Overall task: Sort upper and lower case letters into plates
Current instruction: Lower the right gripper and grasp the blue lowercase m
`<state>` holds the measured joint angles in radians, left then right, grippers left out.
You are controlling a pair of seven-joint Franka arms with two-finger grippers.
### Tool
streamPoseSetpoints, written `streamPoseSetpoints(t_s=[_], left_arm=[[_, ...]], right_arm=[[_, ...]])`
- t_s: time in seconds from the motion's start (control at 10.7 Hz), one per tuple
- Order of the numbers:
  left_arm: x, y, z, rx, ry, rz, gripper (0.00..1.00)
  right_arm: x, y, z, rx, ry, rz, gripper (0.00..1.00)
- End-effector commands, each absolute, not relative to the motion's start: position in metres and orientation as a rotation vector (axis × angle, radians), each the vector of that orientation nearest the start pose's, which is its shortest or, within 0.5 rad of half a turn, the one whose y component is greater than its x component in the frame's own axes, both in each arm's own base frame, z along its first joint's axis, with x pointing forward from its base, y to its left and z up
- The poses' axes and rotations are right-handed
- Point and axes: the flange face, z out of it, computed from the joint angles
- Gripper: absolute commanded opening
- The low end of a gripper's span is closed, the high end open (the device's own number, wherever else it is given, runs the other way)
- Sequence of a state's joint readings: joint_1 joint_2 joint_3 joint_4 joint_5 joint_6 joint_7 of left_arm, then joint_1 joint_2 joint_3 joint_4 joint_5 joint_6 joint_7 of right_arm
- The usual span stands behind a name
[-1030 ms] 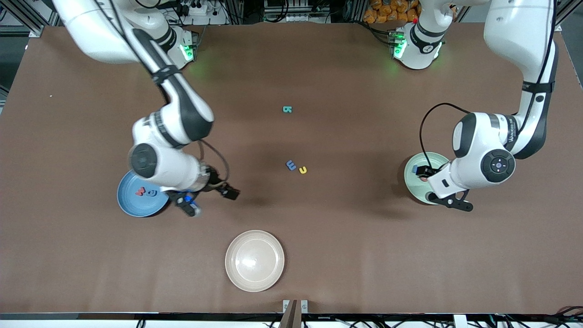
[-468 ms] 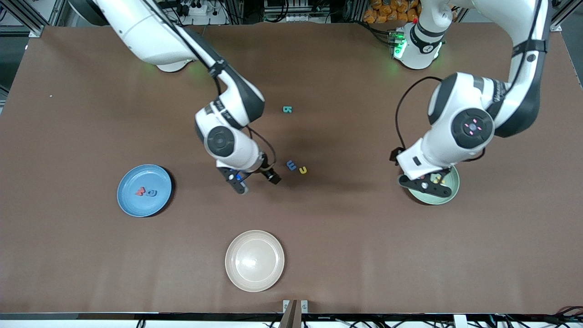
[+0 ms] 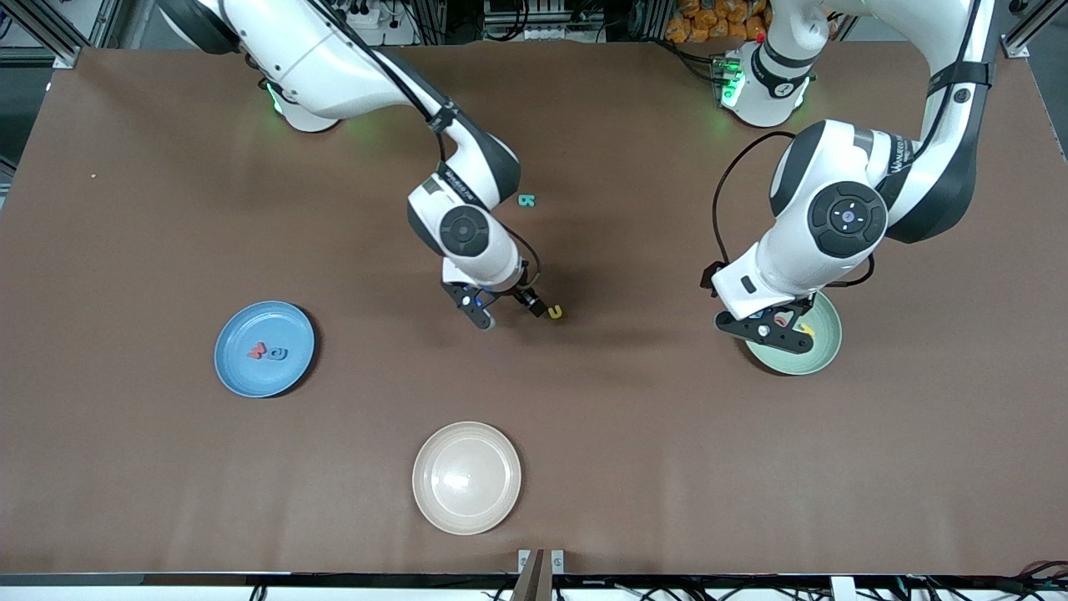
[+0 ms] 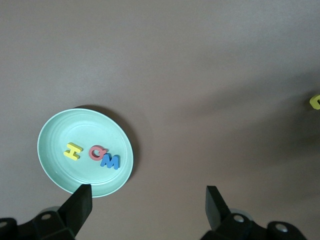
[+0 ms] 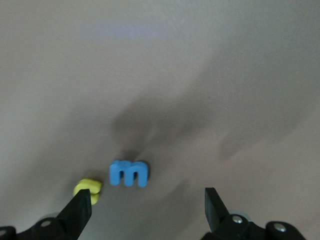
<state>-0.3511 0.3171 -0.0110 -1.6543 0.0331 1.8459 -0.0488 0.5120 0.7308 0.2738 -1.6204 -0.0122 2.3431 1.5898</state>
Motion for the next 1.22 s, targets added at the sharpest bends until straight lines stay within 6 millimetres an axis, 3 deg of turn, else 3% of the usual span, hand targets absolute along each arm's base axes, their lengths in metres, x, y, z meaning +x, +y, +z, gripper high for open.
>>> streamPoseSetpoints(t_s=[0.0, 0.37, 1.12], left_arm=[[0.589, -0.228, 0.421, -3.041, 0.491, 0.184, 1.00], [0.582, -0.240, 0.427, -3.039, 0.520, 0.173, 1.00], [0.573, -0.257, 0.416, -3.031, 0.539, 0.202, 1.00]], right_arm=[[0.507, 0.476, 0.196, -2.754, 1.330, 0.193, 1.00], [0.511, 0.482, 0.183, -2.716, 1.412, 0.209, 1.00], [0.509, 0.489, 0.165, -2.740, 1.395, 0.205, 1.00]])
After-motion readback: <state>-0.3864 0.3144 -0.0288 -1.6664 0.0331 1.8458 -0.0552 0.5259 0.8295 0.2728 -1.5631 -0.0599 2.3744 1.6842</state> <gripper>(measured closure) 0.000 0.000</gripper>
